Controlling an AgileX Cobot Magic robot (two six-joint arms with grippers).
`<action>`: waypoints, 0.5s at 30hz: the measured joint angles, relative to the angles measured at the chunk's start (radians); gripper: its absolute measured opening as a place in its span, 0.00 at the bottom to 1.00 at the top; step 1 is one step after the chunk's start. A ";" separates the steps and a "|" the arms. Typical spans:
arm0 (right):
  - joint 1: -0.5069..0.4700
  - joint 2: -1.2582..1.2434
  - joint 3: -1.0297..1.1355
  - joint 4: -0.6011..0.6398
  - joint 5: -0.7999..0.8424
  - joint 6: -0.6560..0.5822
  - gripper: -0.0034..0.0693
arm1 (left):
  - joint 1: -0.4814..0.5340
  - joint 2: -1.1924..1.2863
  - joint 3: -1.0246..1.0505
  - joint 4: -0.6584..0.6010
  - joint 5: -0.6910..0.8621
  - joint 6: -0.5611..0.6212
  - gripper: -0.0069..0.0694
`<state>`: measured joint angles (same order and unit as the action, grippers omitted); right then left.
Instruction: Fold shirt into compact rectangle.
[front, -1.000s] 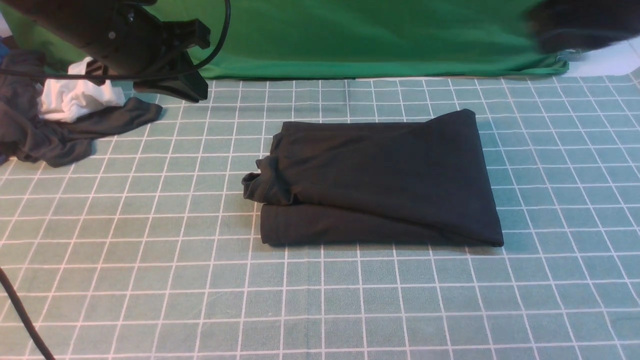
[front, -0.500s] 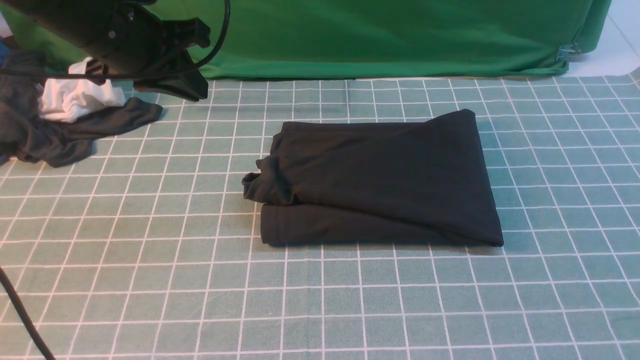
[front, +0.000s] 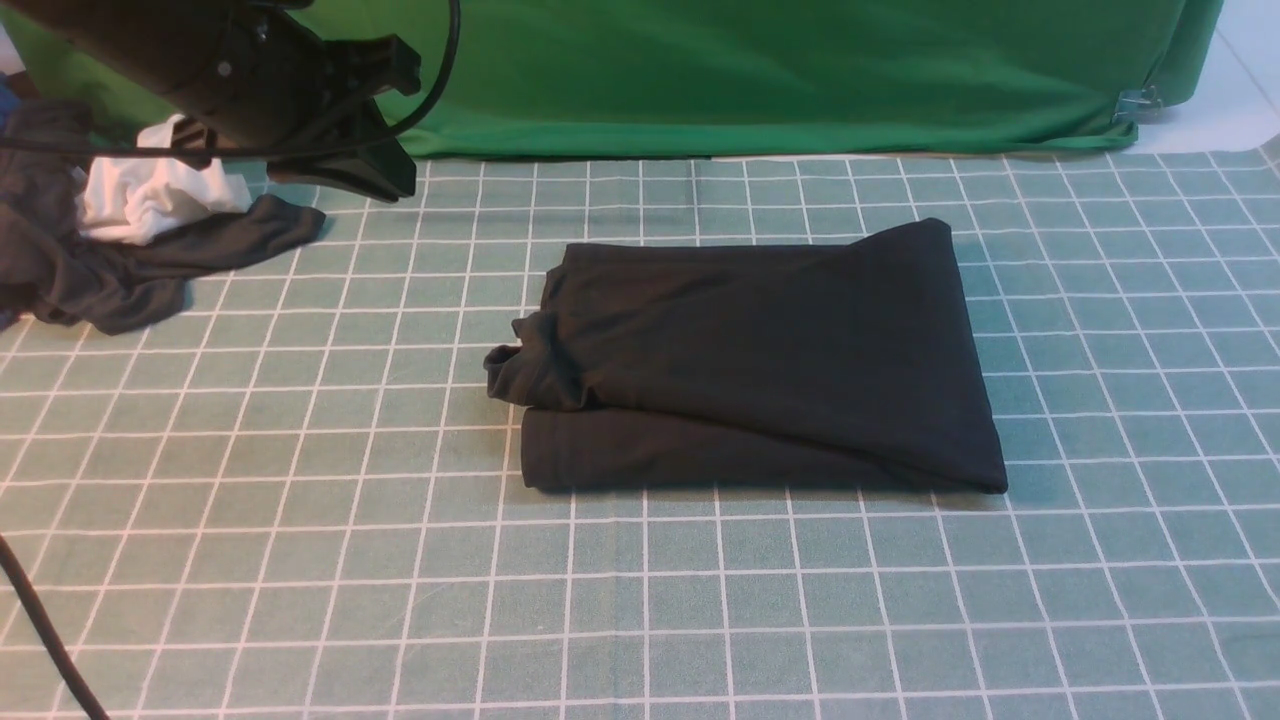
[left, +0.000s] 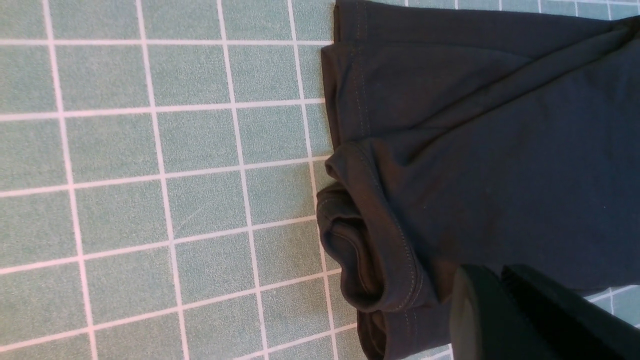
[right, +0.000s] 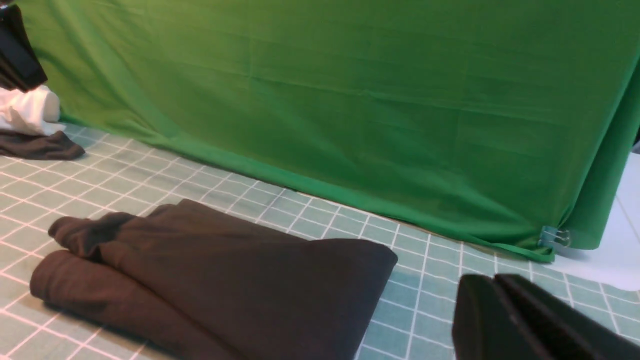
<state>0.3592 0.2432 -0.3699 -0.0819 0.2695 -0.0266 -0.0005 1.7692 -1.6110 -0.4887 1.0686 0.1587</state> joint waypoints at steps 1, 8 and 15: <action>0.000 -0.001 0.004 0.001 -0.005 0.000 0.09 | 0.000 0.000 0.000 0.000 0.000 0.000 0.11; 0.000 -0.001 0.005 0.003 -0.010 0.000 0.11 | 0.000 0.000 0.000 0.000 -0.006 0.000 0.11; 0.000 -0.001 0.005 0.003 -0.012 0.001 0.14 | 0.000 0.000 0.000 0.023 -0.023 0.000 0.11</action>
<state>0.3592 0.2420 -0.3652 -0.0790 0.2571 -0.0255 -0.0005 1.7692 -1.6110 -0.4659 1.0457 0.1587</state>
